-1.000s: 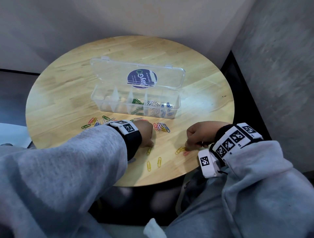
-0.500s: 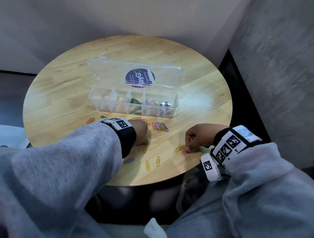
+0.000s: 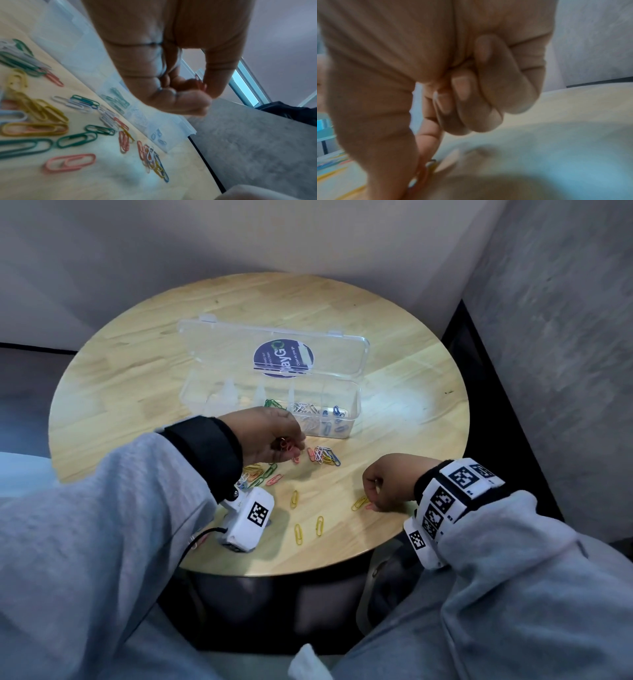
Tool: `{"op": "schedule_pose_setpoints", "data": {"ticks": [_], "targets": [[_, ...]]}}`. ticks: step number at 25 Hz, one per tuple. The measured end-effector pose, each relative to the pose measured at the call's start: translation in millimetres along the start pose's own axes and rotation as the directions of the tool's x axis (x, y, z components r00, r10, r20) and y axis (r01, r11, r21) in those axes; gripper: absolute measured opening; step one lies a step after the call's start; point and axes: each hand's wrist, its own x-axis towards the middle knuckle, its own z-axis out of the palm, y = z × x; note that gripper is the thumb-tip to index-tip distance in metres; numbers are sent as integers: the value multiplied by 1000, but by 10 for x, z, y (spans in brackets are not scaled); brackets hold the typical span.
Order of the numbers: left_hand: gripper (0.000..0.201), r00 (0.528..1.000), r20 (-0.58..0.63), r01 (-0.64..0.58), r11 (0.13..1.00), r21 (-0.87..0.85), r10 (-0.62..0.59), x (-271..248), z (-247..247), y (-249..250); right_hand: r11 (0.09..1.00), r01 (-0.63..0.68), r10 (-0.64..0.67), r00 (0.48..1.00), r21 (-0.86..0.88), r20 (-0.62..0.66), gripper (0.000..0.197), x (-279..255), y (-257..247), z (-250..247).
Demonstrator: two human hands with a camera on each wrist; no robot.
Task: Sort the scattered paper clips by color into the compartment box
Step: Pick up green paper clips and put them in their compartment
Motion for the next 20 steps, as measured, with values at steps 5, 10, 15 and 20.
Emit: {"op": "schedule_pose_setpoints", "data": {"ticks": [5, 10, 15, 20], "targets": [[24, 987, -45, 150, 982, -111, -156, 16, 6, -30, 831, -83, 113, 993, 549, -21, 19, 38, 125, -165], [18, 979, -109, 161, 980, -116, -174, 54, 46, -34, 65, -69, 202, 978, 996, 55, 27, 103, 122, -196], [19, 991, -84, 88, 981, -172, -103, 43, 3, 23, -74, -62, 114, 991, 995, 71, 22, 92, -33, -221], [29, 993, -111, 5, 964, -266, -36, -9, -188, 71, -237, -91, 15, 995, 967, 98, 30, 94, -304, -372]]}}
